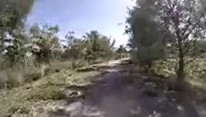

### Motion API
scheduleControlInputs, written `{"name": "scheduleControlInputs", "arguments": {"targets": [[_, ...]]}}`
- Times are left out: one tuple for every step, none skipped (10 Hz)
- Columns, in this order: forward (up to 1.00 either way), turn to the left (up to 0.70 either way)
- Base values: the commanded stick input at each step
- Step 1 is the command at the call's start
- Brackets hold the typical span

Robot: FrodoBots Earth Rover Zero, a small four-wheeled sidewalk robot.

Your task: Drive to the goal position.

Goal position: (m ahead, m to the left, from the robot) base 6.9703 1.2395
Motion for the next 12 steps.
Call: {"name": "scheduleControlInputs", "arguments": {"targets": [[0.7,0.0],[0.7,0.0],[0.7,0.0],[0.7,0.0],[0.7,0.0],[0.7,0.0],[0.7,0.0],[0.7,0.0],[0.7,0.0],[0.7,0.0],[0.7,0.0],[0.7,0.0]]}}
